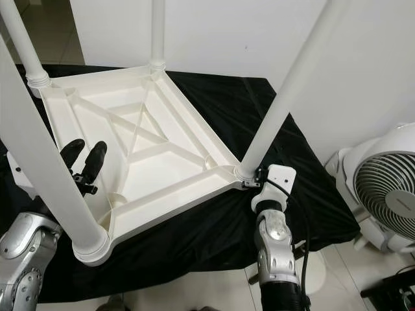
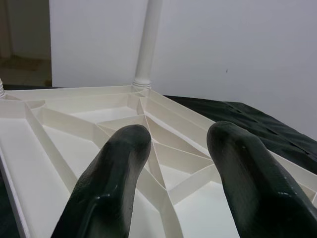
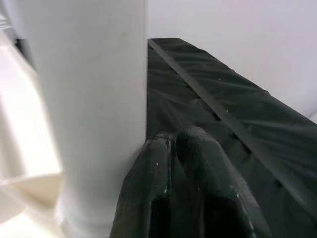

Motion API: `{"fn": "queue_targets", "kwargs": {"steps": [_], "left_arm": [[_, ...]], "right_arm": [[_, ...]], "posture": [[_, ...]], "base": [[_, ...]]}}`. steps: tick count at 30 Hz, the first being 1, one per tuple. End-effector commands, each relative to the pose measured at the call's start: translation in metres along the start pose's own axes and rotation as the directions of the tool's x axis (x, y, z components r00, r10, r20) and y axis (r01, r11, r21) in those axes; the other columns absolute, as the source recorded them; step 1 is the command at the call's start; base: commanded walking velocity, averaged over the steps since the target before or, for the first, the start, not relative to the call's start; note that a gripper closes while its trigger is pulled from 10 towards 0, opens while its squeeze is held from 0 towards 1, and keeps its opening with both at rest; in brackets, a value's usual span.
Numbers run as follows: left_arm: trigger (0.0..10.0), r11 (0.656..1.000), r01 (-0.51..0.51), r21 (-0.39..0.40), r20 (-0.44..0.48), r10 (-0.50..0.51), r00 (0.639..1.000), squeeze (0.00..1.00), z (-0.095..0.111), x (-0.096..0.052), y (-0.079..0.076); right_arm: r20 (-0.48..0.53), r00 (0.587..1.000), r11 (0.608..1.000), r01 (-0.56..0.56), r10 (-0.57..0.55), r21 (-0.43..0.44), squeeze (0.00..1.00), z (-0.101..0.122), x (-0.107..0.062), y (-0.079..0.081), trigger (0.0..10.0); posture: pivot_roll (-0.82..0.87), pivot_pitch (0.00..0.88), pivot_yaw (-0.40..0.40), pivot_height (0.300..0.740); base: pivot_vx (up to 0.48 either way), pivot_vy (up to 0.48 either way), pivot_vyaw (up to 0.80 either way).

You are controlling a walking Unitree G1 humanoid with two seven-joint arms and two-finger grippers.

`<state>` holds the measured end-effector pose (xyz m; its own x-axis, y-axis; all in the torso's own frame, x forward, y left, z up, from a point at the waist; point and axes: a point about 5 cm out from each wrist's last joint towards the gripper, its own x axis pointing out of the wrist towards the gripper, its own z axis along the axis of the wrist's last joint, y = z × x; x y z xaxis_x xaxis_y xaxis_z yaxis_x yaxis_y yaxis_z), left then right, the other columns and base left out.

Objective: Building children table

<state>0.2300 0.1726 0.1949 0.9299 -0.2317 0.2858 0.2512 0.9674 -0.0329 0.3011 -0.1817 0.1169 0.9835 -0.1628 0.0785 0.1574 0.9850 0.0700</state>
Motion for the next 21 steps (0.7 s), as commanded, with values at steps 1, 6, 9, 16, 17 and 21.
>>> {"fn": "queue_targets", "kwargs": {"steps": [1,6,9,16,17,21], "left_arm": [[10.0,1.0,0.022,0.005,0.008,-0.022,1.0,0.0,0.003,-0.001,-0.004],[10.0,0.999,0.04,0.008,0.003,-0.04,0.999,0.0,0.004,-0.002,-0.006],[10.0,0.999,0.049,0.005,0.002,-0.049,0.999,0.0,0.004,-0.003,-0.007],[10.0,0.995,0.093,-0.018,0.006,-0.093,0.996,0.0,0.007,-0.005,-0.013],[10.0,0.995,0.093,-0.018,0.006,-0.093,0.996,0.0,0.007,-0.005,-0.013],[10.0,0.993,0.119,-0.011,-0.01,-0.119,0.993,0.0,0.006,-0.007,-0.015]], "right_arm": [[0.001,1.0,1.0,0.014,-0.014,0.016,0.0,0.0,0.006,-0.002,10.0],[0.007,1.0,1.0,0.009,-0.009,0.014,0.0,0.004,0.019,0.002,10.0],[0.01,1.0,1.0,0.007,-0.007,0.016,0.0,0.005,0.022,0.003,10.0],[0.021,1.0,1.0,0.009,-0.009,0.024,0.0,0.006,0.028,0.016,10.0],[0.021,1.0,1.0,0.009,-0.009,0.024,0.0,0.006,0.028,0.016,10.0],[0.028,0.999,0.999,-0.033,0.032,0.034,0.0,0.003,0.021,0.022,10.0]], "posture": [[0.23,0.06,-0.123,0.74],[0.24,0.061,-0.123,0.74],[0.24,0.061,-0.123,0.74],[0.25,0.065,-0.131,0.74],[0.25,0.065,-0.131,0.74],[0.25,0.066,-0.132,0.74]], "base": [[0.0,0.0,0.0],[0.0,0.0,0.0],[0.0,0.0,0.0],[0.0,0.0,0.0],[0.0,0.0,0.0],[0.0,0.0,0.0]]}}
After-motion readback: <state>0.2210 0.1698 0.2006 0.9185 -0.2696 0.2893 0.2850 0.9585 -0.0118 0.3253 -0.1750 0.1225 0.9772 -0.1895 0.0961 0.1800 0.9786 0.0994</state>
